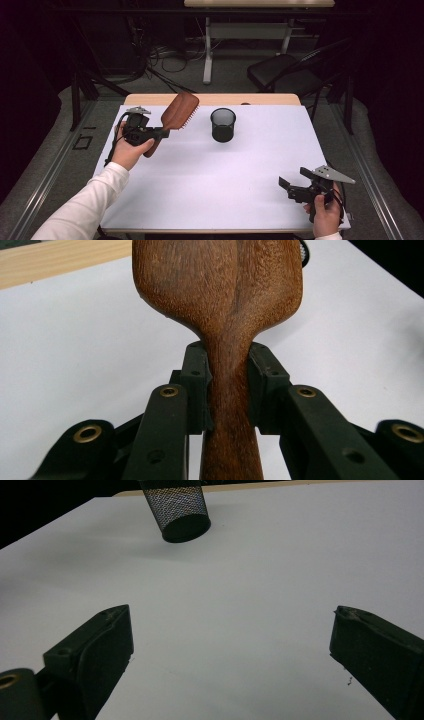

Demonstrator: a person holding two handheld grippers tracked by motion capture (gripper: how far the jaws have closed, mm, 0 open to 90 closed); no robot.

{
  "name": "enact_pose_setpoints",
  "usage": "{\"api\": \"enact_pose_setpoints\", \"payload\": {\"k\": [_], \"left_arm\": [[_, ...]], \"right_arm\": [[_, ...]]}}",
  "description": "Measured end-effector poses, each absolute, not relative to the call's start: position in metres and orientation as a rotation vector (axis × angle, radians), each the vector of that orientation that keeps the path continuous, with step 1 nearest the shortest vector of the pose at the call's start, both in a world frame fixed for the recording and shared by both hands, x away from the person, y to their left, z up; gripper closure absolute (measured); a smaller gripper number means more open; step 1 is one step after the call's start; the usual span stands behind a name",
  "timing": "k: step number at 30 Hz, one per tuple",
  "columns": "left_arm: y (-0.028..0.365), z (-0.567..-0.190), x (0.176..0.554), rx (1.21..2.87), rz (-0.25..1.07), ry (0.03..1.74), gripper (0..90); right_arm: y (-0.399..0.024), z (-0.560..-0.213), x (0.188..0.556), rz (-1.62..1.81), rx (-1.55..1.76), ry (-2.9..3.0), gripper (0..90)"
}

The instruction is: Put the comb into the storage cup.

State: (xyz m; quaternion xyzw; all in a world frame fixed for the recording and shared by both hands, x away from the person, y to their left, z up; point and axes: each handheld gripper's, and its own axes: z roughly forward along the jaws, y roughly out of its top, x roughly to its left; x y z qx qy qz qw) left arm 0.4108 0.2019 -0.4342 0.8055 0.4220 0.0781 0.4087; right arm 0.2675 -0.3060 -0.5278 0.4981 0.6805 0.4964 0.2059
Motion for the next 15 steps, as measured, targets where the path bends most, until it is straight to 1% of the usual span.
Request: {"api": "enact_pose_setpoints", "payload": {"k": [15], "left_arm": [[0.188, -0.415, 0.403, 2.002, 0.224, 0.994, 72.4]], "right_arm": [[-0.304, -0.525, 0.271, 1.359, 1.423, 1.913, 2.1]]}}
